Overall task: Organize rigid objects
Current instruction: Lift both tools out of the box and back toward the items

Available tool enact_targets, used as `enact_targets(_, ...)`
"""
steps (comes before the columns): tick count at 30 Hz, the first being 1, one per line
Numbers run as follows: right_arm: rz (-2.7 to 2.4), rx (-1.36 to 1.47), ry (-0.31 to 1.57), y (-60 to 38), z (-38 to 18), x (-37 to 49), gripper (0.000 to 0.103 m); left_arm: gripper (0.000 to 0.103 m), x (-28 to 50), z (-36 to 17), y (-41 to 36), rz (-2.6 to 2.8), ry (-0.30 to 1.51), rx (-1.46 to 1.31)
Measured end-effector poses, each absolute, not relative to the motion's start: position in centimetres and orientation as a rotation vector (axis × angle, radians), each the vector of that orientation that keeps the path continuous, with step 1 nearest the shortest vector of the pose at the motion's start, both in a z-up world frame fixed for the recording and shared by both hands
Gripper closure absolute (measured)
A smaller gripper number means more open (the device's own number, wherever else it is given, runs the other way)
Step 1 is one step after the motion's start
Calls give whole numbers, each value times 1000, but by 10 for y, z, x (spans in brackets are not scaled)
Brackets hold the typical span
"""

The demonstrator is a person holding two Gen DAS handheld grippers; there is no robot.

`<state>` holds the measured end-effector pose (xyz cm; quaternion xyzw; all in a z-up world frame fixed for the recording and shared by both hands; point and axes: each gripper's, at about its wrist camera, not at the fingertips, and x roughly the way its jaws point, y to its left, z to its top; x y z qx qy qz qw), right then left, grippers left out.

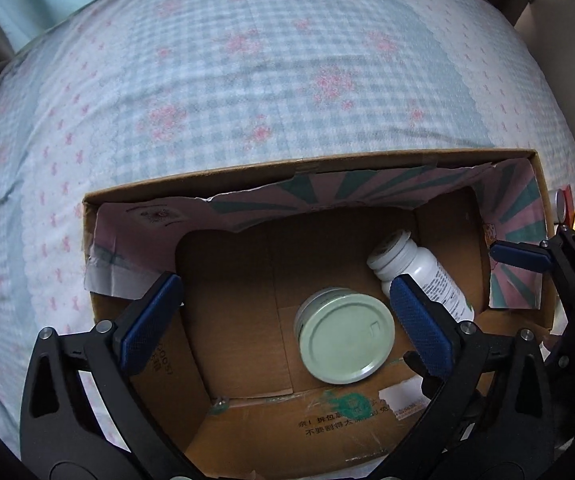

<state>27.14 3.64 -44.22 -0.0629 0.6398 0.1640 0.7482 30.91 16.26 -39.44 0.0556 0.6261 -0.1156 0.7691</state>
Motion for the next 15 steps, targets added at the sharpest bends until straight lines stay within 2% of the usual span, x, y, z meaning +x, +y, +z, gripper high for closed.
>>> enact_targets(7,351,-145,1348,39,-408,260,0,0,298,-366,167,-238,1319,94)
enact_targets(15,333,-151,1266,26,-340,229,0,0,267,-293,177,-233,1241,72)
